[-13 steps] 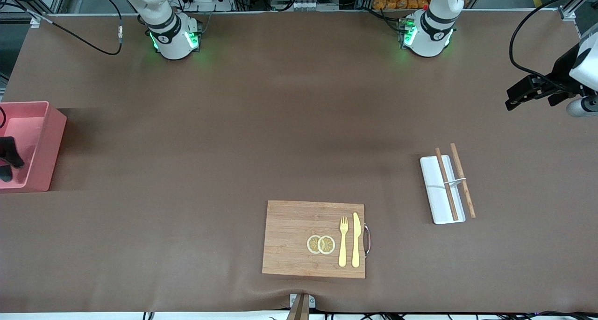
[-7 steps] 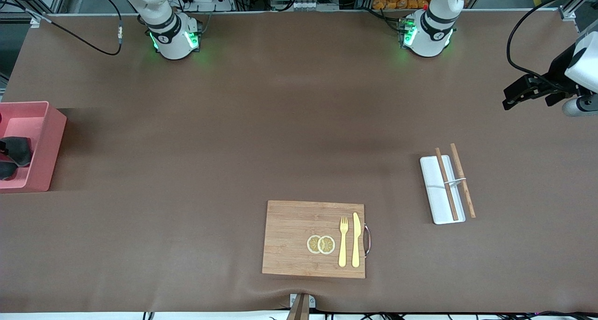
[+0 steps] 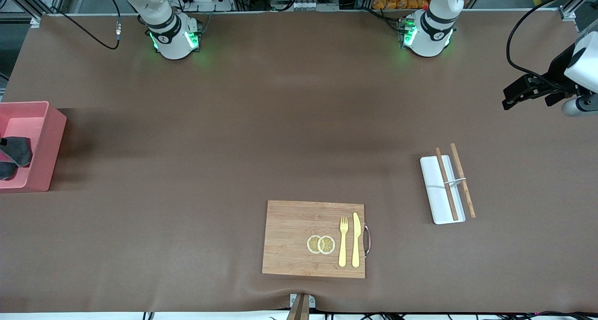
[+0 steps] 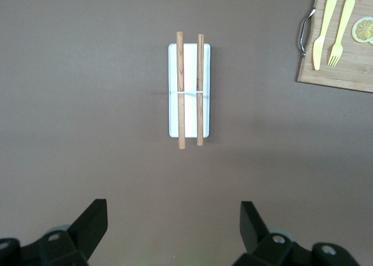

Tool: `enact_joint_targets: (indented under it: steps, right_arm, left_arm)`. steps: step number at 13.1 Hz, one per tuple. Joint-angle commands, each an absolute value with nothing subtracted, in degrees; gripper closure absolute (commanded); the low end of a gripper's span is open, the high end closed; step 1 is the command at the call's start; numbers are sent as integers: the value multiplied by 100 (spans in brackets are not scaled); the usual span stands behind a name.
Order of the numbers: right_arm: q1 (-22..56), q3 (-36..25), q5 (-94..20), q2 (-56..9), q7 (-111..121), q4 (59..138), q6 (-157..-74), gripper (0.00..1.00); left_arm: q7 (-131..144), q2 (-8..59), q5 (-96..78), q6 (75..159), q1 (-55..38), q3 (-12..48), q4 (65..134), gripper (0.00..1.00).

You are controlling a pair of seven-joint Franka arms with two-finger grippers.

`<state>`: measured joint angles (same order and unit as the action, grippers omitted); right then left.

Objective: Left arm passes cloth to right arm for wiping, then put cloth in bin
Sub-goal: 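Open the right gripper to drop the cloth in the bin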

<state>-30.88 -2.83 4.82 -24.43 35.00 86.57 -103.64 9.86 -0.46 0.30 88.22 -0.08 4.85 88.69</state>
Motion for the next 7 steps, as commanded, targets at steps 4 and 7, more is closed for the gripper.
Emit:
enact_joint_targets:
  steps: [4, 7]
  right_arm:
    - [-1664, -308, 141, -1477, 1463, 8842, -8852, 0]
    - [-785, -308, 132, -1179, 373, 8877, -8692, 0]
  left_arm:
    - [958, -176, -53, 8859, 9, 483, 8947, 0]
    - [879, -167, -53, 8842, 18, 483, 8938, 0]
